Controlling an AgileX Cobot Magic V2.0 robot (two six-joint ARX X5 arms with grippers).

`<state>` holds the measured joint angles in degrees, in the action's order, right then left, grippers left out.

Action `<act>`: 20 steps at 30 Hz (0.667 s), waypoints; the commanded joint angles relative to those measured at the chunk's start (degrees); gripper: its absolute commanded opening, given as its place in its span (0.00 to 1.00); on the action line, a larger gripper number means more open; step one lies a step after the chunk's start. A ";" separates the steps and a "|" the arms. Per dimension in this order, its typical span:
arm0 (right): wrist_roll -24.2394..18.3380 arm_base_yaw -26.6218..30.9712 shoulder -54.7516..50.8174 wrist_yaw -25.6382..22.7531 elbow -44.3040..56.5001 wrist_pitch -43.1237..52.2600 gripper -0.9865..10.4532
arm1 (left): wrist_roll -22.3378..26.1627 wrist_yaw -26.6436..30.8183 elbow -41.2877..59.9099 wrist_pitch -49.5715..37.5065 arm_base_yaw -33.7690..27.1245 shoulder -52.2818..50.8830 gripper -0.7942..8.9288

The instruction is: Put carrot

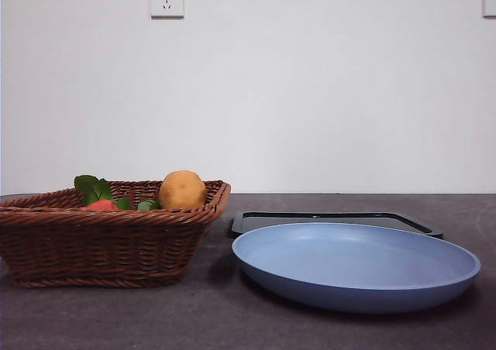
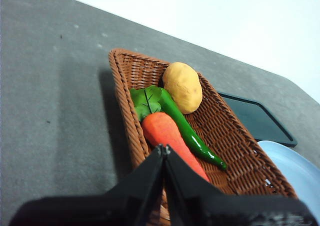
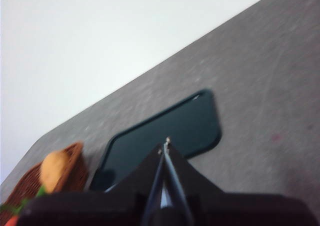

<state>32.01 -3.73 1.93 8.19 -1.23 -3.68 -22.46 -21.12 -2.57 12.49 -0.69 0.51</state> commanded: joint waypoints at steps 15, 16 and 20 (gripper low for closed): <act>-9.11 -0.09 16.94 0.96 -26.97 -20.37 0.09 | 6.64 -4.04 -25.83 7.72 0.02 28.85 0.09; -9.77 -0.09 18.32 1.05 -28.24 -21.33 0.09 | 7.56 -4.66 -27.34 8.79 0.02 30.73 0.09; -13.16 -0.09 25.55 5.49 -33.55 -25.79 0.09 | 11.78 -6.75 -34.64 14.78 0.61 39.15 0.09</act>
<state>21.52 -3.73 25.93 12.51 -33.39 -29.04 -14.31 -27.18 -35.51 26.41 -0.40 37.93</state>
